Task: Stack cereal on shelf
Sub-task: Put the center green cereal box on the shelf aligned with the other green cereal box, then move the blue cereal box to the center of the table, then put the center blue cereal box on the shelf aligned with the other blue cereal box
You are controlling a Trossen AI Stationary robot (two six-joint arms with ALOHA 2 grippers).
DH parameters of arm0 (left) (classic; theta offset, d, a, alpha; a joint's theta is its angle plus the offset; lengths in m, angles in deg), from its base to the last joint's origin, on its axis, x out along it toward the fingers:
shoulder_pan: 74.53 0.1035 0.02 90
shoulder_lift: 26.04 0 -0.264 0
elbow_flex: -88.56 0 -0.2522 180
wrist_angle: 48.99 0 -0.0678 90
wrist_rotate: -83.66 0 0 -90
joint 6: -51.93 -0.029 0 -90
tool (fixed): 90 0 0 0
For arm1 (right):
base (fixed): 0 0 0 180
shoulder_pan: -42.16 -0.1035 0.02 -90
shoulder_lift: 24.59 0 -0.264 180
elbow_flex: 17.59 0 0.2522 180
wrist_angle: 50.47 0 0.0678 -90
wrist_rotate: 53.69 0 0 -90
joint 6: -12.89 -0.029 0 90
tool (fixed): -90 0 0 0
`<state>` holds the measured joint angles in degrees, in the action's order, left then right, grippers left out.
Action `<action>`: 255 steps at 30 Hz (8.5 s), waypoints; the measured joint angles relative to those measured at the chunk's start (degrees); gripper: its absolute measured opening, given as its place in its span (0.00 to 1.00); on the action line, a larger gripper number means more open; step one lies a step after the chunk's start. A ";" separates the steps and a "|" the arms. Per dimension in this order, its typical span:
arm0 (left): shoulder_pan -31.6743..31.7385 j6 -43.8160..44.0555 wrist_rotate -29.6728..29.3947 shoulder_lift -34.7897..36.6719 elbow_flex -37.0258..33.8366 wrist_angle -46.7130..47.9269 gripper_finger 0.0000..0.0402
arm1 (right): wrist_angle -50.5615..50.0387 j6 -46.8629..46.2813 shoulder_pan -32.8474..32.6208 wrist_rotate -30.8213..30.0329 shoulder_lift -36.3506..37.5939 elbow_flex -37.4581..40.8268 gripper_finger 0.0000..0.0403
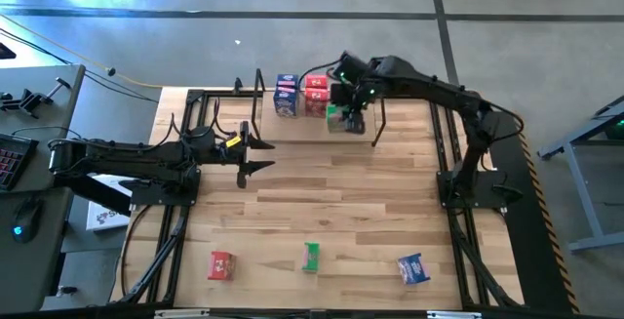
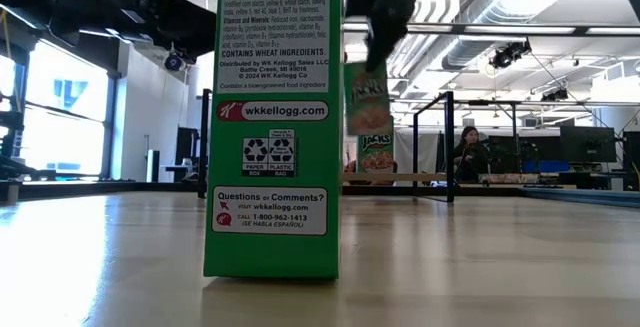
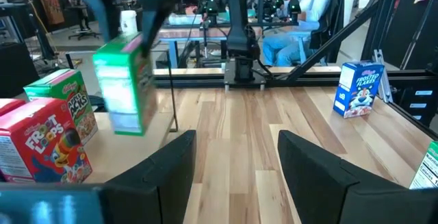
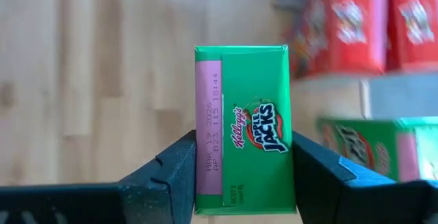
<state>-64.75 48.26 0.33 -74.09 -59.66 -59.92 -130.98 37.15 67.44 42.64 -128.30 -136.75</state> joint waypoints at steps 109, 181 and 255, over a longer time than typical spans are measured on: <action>-3.26 0.05 12.75 -19.50 -1.03 -20.72 0.01 | 37.80 -59.53 -38.32 -20.71 27.24 50.32 0.01; 3.02 9.10 16.41 -25.29 -8.98 -42.09 0.00 | 6.09 -63.82 -35.84 -7.76 7.13 15.35 0.37; -1.34 -6.29 6.37 -27.91 39.38 54.52 0.47 | 96.56 -25.39 -36.67 -25.17 25.56 69.41 0.00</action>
<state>-66.09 41.97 6.70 -102.00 -20.28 -5.40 -34.42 11.76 30.77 17.47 -102.74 -67.34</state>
